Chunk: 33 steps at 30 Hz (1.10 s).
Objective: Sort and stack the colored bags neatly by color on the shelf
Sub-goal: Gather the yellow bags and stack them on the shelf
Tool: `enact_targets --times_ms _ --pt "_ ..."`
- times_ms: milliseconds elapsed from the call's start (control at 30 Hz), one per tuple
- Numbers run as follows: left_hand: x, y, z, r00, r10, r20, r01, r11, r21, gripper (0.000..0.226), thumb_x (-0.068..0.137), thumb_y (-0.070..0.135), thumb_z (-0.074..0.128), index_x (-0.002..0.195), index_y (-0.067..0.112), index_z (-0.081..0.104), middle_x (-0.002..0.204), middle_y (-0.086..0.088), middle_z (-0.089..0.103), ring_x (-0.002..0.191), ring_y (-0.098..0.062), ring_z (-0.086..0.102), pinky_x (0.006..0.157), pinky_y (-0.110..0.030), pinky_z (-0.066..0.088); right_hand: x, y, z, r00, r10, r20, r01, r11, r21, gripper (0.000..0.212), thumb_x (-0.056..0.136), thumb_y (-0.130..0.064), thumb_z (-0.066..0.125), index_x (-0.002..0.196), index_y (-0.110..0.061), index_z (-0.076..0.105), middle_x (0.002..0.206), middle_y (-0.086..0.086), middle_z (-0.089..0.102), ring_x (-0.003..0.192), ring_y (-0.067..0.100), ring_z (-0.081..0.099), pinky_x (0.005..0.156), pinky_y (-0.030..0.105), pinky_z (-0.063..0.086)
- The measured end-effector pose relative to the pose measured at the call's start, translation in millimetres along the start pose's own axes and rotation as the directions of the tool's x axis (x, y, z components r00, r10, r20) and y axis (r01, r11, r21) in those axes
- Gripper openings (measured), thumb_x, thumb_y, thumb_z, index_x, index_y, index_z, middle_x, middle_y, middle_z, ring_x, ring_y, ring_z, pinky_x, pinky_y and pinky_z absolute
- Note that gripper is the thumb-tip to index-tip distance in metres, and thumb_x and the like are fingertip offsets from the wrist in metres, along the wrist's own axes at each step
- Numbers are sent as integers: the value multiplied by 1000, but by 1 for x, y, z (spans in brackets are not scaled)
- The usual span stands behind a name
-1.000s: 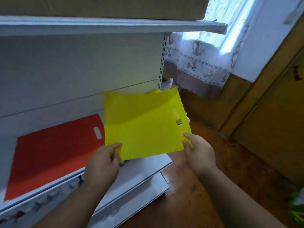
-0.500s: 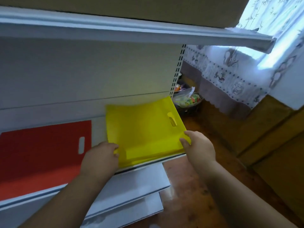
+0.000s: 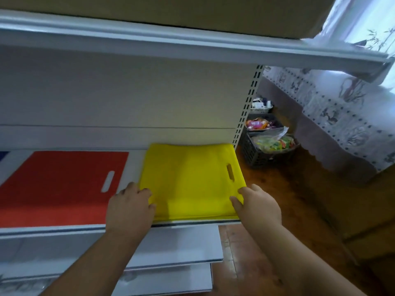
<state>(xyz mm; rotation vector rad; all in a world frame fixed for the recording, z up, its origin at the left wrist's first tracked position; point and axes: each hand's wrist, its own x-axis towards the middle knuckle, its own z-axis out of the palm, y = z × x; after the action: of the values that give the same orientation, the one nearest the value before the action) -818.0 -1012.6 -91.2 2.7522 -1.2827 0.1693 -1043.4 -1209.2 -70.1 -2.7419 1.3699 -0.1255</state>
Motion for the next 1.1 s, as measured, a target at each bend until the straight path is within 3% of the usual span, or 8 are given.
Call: enact_targets --times_ms 100,200,300,400,600,800,900,1100 --pt "-10 0 -5 997 29 -72 -33 998 -55 28 67 30 86 88 16 74 77 -7 59 57 -29 60 54 -34 47 -1 -17 -2 989 -125 -79 132 986 99 35 94 -47 55 108 -19 70 98 3 64 81 27 63 62 37 53" --pt "-22 -14 -4 987 39 -155 -58 991 -120 28 71 28 83 94 16 73 78 -6 60 58 -29 61 55 -36 49 -2 -51 -7 972 -214 -100 230 954 192 35 95 -44 57 116 -18 68 103 4 64 86 27 64 64 35 51" --pt "-41 -43 -8 984 4 -179 -37 982 -185 29 82 38 59 98 18 72 77 -1 63 60 -26 62 56 -33 49 -8 -95 -11 946 -303 -113 322 918 231 39 96 -43 52 126 -20 62 112 5 60 93 26 64 71 36 52" --pt "-65 -85 -18 978 -45 -205 -11 965 -262 39 83 43 45 103 21 70 75 3 66 59 -25 62 53 -31 49 -16 -151 -16 910 -370 -188 409 878 251 41 90 -41 53 120 -17 65 105 7 62 83 30 65 67 36 52" --pt "-149 -225 -52 932 -267 -244 191 936 -296 40 84 45 47 111 26 70 69 10 63 57 -16 60 50 -27 47 -58 -319 -8 837 -509 -200 545 746 382 50 95 -48 41 132 -18 56 114 5 62 109 26 59 87 38 49" --pt "-226 -355 -86 887 -382 -260 321 914 -249 29 91 39 54 115 29 67 91 10 64 74 -13 63 59 -28 50 -111 -486 4 698 -674 -241 691 547 472 41 99 -37 49 136 -20 53 120 2 58 105 22 57 84 32 45" --pt "-258 -412 -99 849 -481 -219 427 869 -251 39 91 47 43 119 32 65 86 16 62 70 -7 61 57 -25 50 -133 -559 6 636 -731 -248 727 458 512 43 98 -35 52 139 -21 51 121 0 57 108 19 55 86 31 42" --pt "-265 -506 -99 764 -606 -220 536 787 -305 32 93 40 59 124 35 61 83 17 65 71 -3 59 60 -24 52 -137 -678 20 555 -810 -190 741 377 556 45 99 -42 46 142 -29 44 93 -15 53 85 5 51 72 29 44"
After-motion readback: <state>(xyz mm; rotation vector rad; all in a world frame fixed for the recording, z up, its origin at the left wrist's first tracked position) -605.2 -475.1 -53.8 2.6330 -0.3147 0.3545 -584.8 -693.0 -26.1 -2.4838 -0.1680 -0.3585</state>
